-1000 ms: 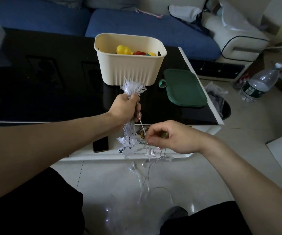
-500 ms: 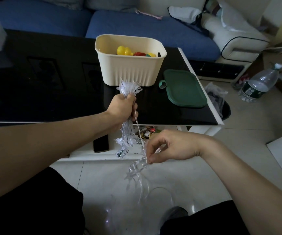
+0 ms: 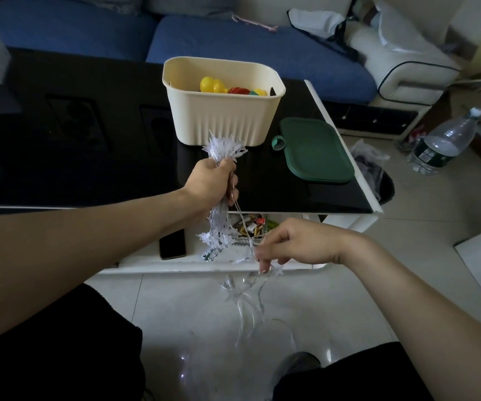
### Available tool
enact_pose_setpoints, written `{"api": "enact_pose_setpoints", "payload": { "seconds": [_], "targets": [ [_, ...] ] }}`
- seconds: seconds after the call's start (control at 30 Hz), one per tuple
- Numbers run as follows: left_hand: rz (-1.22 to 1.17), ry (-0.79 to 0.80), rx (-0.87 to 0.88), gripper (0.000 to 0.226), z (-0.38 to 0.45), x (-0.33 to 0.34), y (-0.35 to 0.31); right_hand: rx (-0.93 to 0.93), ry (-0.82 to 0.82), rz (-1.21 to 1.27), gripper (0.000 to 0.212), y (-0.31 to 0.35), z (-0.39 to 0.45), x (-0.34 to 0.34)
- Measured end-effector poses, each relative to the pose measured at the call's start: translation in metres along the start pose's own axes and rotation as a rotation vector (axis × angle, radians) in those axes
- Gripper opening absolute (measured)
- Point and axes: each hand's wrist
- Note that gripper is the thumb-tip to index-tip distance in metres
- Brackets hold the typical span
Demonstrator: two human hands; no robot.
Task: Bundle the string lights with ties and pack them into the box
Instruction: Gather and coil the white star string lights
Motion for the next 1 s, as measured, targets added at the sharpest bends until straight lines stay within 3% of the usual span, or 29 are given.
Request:
{"api": "enact_pose_setpoints", "payload": {
  "seconds": [0.27, 0.6, 1.0],
  "targets": [
    [-0.015, 0.018, 0.013, 0.026, -0.003, 0.003, -0.002, 0.023, -0.233, -0.036, 0.025, -0.005, 0.004, -0.006],
    [-0.014, 0.010, 0.022, 0.025, -0.003, 0.003, -0.003, -0.004, -0.268, 0.109, 0.012, -0.012, 0.010, -0.005],
    [-0.026, 0.016, 0.029, 0.024, -0.003, 0.003, -0.004, 0.017, -0.373, 0.005, 0.045, -0.006, 0.015, -0.002]
  ]
}}
Point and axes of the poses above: each hand's wrist, its own z-axis towards the middle knuckle, its own x-axis out of the palm, y = z × x, and after that the axes turned 9 degrees about z, right-handed
